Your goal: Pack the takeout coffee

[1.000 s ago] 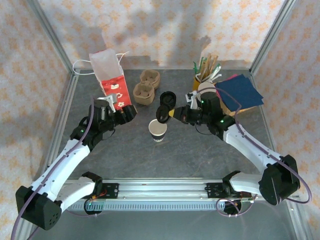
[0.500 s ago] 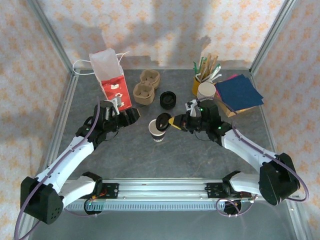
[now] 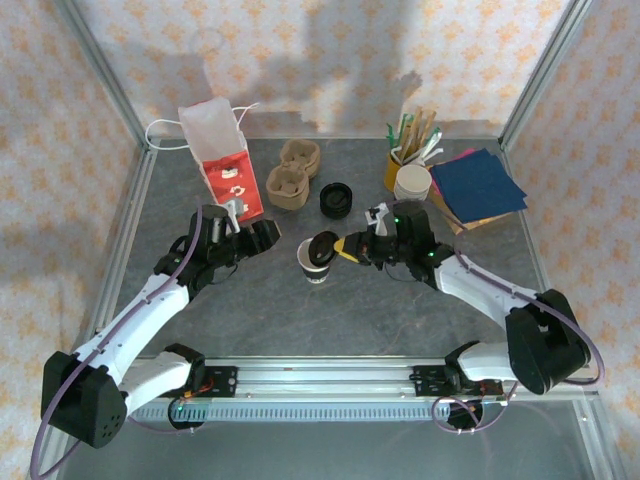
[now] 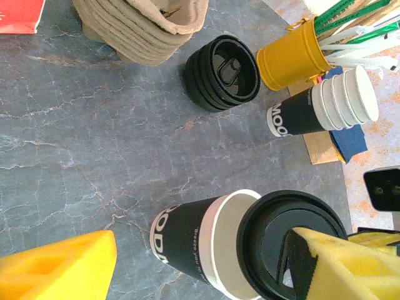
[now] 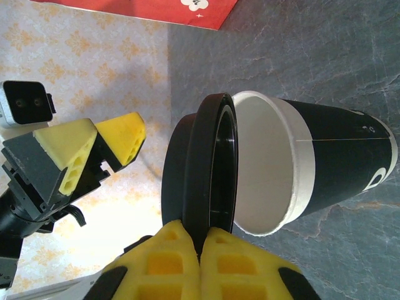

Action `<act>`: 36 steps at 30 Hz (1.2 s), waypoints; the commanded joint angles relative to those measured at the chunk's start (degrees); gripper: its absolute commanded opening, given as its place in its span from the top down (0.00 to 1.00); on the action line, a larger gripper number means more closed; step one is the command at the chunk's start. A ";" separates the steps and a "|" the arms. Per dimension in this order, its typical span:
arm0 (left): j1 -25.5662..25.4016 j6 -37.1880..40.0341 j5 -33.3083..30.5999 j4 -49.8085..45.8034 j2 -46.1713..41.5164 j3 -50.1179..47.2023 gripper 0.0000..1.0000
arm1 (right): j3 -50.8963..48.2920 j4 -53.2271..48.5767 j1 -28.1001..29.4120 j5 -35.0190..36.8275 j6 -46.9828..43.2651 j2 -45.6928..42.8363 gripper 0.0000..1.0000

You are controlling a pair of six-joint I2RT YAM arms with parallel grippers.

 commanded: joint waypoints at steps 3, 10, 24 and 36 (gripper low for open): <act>0.18 -0.48 0.05 1.53 0.59 0.60 0.27 | -0.89 2.49 0.07 -0.90 -0.10 1.04 0.98; 0.18 -0.27 -0.74 1.05 0.63 1.21 0.27 | -0.94 2.77 0.07 -0.87 -0.16 2.16 0.96; 0.18 -0.58 0.20 1.52 2.02 1.63 0.27 | 0.69 0.25 0.07 0.04 -2.42 5.43 0.90; 0.20 0.84 -1.35 -0.34 1.57 0.58 0.27 | 0.42 -0.71 0.07 0.63 -3.51 6.74 0.87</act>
